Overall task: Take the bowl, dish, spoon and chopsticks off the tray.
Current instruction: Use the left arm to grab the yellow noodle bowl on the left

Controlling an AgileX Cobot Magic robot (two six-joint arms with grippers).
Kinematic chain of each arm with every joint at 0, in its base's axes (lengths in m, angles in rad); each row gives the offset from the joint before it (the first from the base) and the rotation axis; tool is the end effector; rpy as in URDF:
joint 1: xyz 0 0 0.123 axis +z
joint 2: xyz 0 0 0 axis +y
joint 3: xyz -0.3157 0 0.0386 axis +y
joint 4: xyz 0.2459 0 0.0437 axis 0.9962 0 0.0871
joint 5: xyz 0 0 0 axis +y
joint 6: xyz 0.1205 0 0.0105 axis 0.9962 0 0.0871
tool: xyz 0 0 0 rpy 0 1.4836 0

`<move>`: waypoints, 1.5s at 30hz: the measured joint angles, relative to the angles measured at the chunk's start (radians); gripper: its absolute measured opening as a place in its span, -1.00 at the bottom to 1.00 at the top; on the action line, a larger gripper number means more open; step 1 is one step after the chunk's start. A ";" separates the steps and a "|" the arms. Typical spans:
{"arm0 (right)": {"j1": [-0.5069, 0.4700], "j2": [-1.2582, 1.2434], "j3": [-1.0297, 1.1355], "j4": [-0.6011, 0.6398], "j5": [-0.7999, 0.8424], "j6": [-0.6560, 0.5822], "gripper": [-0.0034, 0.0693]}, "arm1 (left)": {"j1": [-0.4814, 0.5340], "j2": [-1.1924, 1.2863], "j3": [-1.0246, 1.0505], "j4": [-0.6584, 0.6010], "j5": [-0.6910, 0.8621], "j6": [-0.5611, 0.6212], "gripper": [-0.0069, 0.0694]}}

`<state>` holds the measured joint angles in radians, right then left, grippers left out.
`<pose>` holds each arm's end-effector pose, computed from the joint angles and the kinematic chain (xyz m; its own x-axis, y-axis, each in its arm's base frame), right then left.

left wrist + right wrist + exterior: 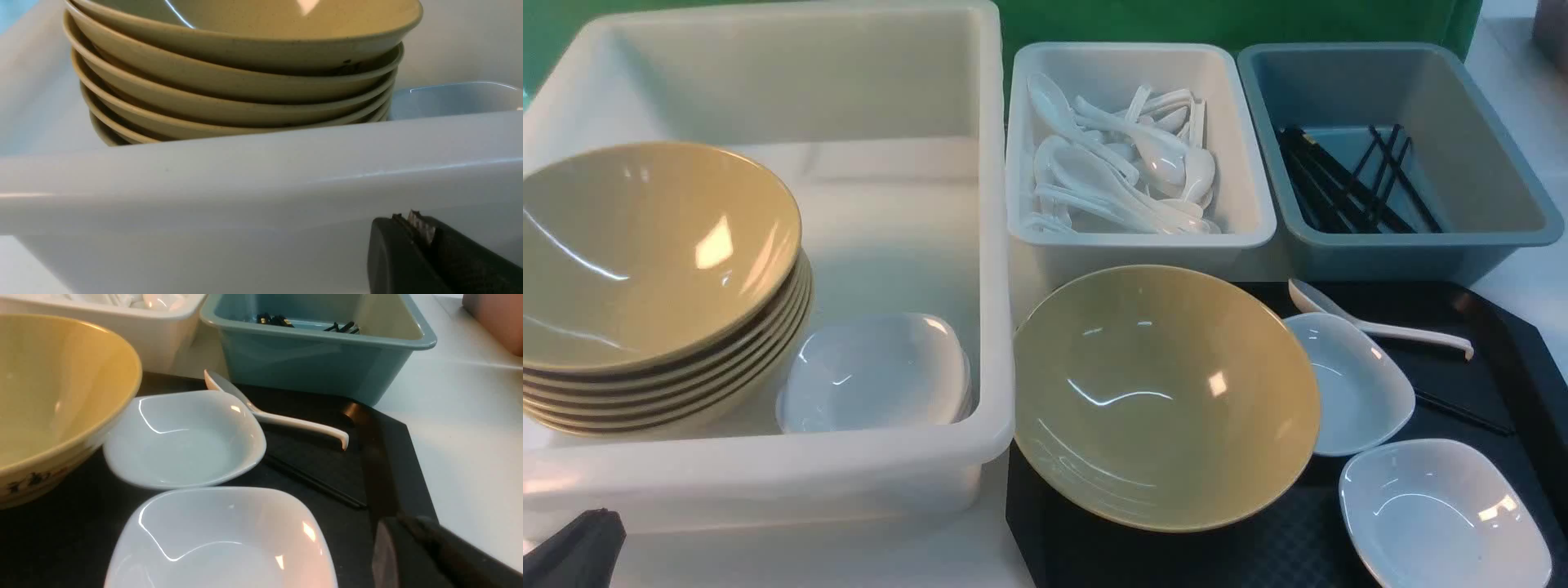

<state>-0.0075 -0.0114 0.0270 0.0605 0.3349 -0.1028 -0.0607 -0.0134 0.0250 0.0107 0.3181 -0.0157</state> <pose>0.0472 0.0021 0.1664 -0.2589 -0.0437 -0.9649 -0.0235 0.9990 -0.0389 0.0475 -0.0025 0.1691 -0.2400 0.0090 -0.9707 0.0561 0.9984 -0.0046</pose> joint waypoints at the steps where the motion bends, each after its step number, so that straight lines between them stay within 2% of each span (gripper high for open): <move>1: 0.000 0.000 0.000 0.000 0.000 0.000 -0.78 | 0.000 0.000 0.000 0.000 0.000 0.000 -0.84; 39: 0.000 0.000 0.000 0.000 -0.002 -0.002 -0.76 | 0.000 0.000 0.000 0.004 -0.004 0.000 -0.84; 42: 0.000 0.000 0.001 0.000 -0.022 -0.019 -0.74 | 0.000 0.000 0.000 0.004 -0.031 0.000 -0.84; 45: 0.000 0.000 0.001 0.000 -0.110 -0.023 -0.74 | 0.000 0.000 0.000 0.021 -0.160 0.000 -0.84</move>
<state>-0.0075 -0.0114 0.0279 0.0605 0.2249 -0.1256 -0.0607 -0.0134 0.0250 0.0315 0.1582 -0.0157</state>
